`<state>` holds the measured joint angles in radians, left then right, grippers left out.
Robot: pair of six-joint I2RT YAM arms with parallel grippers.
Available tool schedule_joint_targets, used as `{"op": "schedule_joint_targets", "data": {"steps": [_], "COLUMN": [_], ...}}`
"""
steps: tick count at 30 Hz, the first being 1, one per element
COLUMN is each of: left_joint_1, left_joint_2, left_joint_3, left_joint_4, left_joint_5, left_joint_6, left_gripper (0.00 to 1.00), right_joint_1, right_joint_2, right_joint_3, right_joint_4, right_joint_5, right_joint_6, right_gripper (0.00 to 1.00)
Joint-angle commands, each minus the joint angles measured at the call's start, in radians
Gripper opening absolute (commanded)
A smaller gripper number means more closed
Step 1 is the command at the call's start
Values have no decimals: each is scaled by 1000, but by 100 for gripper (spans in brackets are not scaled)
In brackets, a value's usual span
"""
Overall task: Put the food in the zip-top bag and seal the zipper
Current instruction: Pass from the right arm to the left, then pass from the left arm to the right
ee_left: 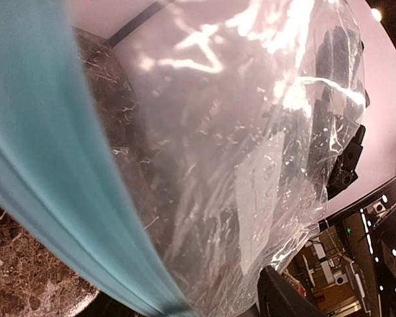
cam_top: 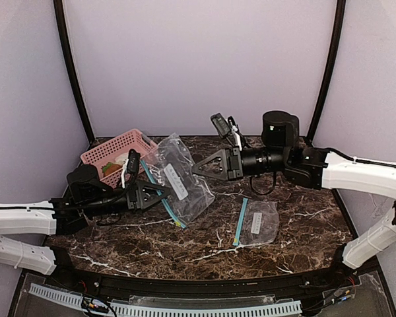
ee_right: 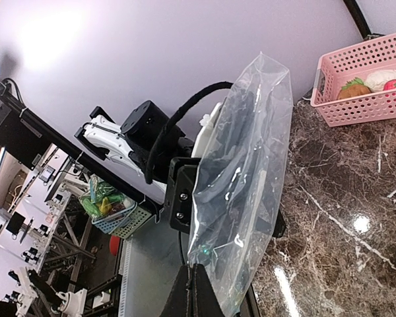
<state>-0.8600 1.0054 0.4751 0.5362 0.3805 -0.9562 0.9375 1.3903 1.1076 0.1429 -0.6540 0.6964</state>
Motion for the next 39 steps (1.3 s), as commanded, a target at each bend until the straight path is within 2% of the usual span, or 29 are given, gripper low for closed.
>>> {"op": "schedule_joint_targets", "data": {"steps": [1, 4, 10, 11, 16, 19, 22, 25, 31, 39], "left_joint_1": [6, 6, 7, 6, 6, 4, 3, -1, -8, -9], "left_joint_2": [10, 3, -36, -39, -50, -44, -20, 9, 84, 127], "left_joint_3": [14, 3, -17, -17, 24, 55, 84, 101, 128, 123], "left_joint_4": [83, 91, 52, 42, -120, -247, -299, -312, -305, -291], "left_joint_5": [27, 20, -6, -10, -35, -63, -76, -72, -78, -99], "left_joint_6": [-10, -15, -3, 2, 48, 85, 104, 116, 97, 38], "left_gripper": [55, 37, 10, 7, 4, 4, 2, 1, 1, 1], "right_joint_1": [-4, -5, -5, -5, -1, 28, 86, 150, 256, 336], "right_joint_2": [-30, -34, -21, -16, -12, -23, -13, 20, 104, 233], "right_joint_3": [-19, -24, -30, -30, -4, 35, 94, 145, 190, 243], "right_joint_4": [46, 24, -60, -76, -200, -297, -406, -474, -470, -471], "right_joint_5": [-15, 13, 98, 118, 245, 359, 497, 595, 688, 772], "right_joint_6": [9, 0, -22, -26, -72, -128, -196, -242, -269, -276], "right_gripper": [0, 0, 0, 4, 48, 63, 73, 77, 79, 68]}}
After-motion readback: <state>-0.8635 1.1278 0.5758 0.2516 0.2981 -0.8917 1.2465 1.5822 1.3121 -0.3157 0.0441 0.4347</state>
